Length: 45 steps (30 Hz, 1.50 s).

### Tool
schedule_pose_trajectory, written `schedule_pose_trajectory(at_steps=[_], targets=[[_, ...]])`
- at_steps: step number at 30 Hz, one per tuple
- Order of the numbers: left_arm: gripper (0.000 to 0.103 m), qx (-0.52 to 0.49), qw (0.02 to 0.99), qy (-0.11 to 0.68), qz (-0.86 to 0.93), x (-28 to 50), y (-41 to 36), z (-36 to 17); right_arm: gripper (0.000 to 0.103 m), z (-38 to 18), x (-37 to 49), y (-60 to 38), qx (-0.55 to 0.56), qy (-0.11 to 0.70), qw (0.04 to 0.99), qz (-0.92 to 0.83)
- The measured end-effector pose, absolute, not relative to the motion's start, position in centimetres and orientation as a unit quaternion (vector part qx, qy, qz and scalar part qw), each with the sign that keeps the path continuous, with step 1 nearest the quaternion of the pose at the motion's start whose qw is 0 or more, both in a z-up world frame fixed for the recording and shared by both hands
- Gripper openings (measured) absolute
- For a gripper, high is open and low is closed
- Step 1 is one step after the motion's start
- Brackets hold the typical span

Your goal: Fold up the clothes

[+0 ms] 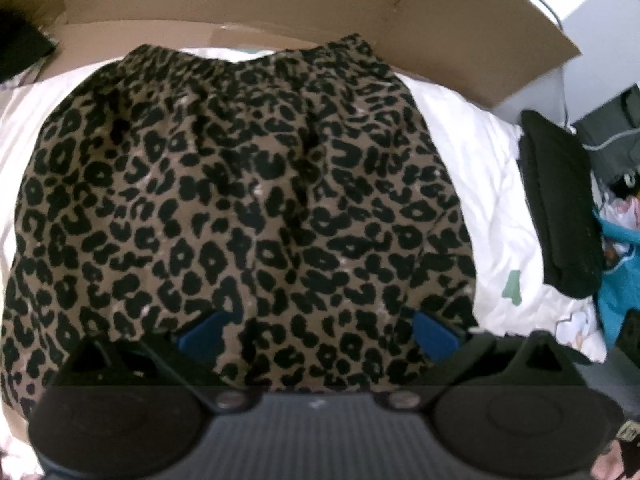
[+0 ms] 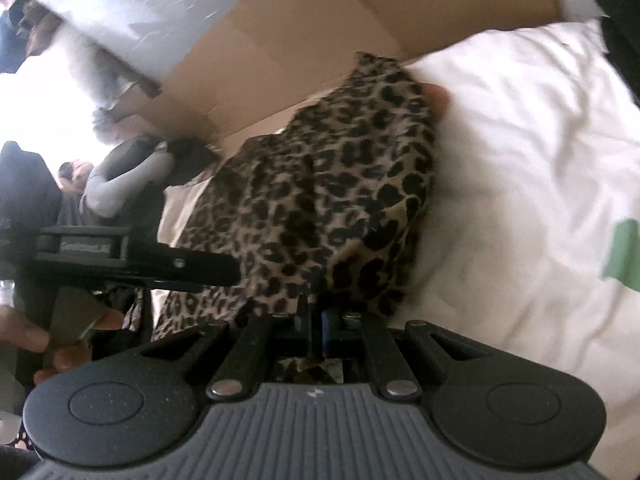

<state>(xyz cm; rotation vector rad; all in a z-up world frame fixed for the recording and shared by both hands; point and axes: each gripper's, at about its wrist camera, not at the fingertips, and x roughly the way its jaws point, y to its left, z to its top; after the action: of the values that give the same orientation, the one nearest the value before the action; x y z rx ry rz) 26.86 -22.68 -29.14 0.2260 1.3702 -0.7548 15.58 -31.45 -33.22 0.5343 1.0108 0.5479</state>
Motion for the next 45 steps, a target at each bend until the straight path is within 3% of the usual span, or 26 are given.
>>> schedule_pose_trajectory(at_steps=[18,21,23,24,42,45], targets=[[0.103,0.052,0.711,0.628,-0.311,27.6,-18.6,-31.0,0.004,-34.5,16.1,-24.3,0.182,0.496,0.794,0.301],[0.103,0.048,0.710,0.630,-0.310,27.6,-18.5,-31.2,0.014,-34.7,15.8,-23.8,0.180,0.502,0.788,0.306],[0.103,0.048,0.709,0.631,-0.311,27.6,-18.5,-31.3,0.046,-34.5,15.4,-23.8,0.179,0.502,0.784,0.317],[0.103,0.048,0.708,0.631,-0.312,27.6,-18.5,-31.3,0.050,-34.2,15.2,-24.0,0.183,0.498,0.785,0.320],[0.103,0.061,0.702,0.633,-0.321,27.1,-19.7,-31.6,0.049,-35.9,14.1,-31.4,0.269,0.498,0.798,0.204],[0.103,0.063,0.701,0.631,-0.325,27.0,-19.8,-31.5,0.044,-36.6,14.7,-31.8,0.272,0.498,0.802,0.188]])
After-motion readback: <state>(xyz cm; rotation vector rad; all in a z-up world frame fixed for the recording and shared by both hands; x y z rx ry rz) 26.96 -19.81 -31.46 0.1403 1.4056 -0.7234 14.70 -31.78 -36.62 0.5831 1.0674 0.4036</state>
